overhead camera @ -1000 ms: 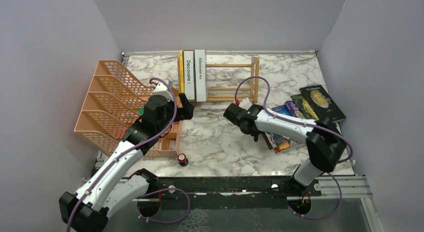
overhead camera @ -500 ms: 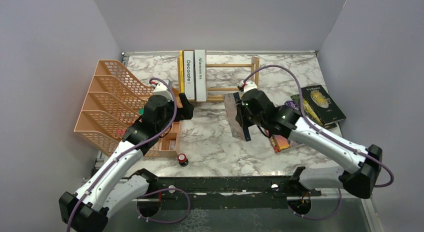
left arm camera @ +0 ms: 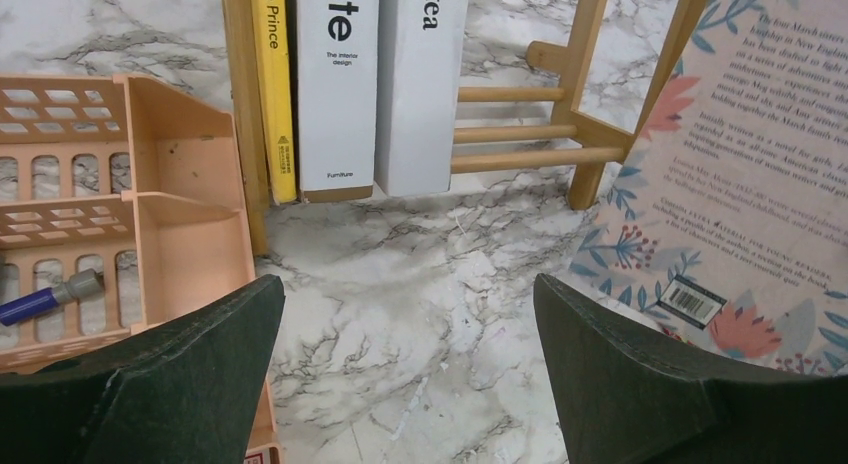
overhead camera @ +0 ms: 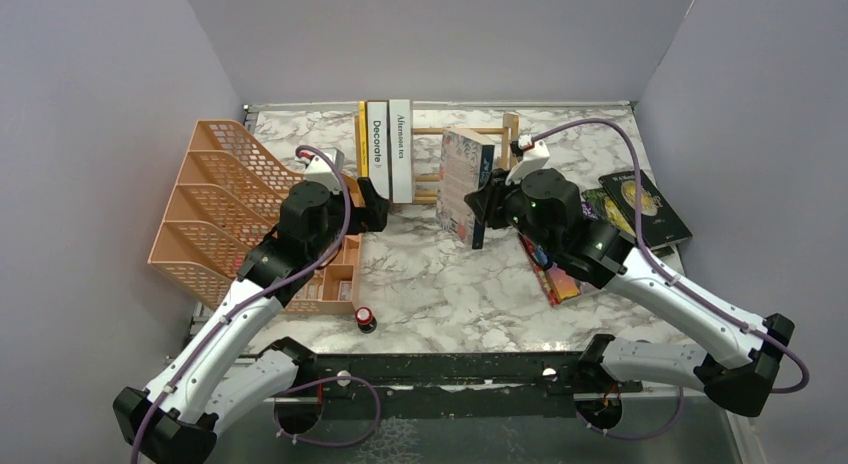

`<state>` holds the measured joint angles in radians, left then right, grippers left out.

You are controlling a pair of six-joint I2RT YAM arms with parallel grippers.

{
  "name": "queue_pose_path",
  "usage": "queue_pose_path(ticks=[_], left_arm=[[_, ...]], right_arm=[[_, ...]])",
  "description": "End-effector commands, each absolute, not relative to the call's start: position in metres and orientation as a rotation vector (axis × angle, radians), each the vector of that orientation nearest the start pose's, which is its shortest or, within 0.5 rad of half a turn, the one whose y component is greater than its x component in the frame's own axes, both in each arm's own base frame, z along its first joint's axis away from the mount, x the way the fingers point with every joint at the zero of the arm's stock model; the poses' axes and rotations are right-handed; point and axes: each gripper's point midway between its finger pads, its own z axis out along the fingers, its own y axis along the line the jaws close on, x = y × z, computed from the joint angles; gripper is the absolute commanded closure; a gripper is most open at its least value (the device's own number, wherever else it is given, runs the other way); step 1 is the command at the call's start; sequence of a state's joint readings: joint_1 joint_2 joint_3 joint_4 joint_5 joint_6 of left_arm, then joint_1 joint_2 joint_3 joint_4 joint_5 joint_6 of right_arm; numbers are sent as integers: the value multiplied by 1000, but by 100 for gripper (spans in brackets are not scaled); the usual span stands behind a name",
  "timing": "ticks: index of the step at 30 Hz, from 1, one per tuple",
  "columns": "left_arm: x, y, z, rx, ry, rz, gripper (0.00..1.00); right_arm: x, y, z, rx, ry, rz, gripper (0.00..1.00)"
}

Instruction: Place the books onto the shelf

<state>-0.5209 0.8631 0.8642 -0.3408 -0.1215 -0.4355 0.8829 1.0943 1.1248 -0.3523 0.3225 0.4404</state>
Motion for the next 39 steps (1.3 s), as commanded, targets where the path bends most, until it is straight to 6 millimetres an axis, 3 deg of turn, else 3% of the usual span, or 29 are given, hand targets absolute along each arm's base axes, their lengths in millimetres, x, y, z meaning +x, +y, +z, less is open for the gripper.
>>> queue_pose_path(ticks=[1,14,21,27,32,39], left_arm=[[271,-159,260,45,1932,-563,5],[269,-147,250,-38,1902,-547,5],[263,-150,251,-48,1898,-587,5],[262,-138,256,-78,1872,-544,5],[265,-128,254,-120,1865,-491,5],[267,-127,250,-121,1891,-465,5]], right_arm=[[283,251,358,9,1723,636,99],[324,250,368,117,1589,497,99],[356,279,359,42,1602,386,99],[396,307,321,20,1674,258,99],[427,327,288,0,1743,252,99],[441,348,247,-61,1901,188,99]])
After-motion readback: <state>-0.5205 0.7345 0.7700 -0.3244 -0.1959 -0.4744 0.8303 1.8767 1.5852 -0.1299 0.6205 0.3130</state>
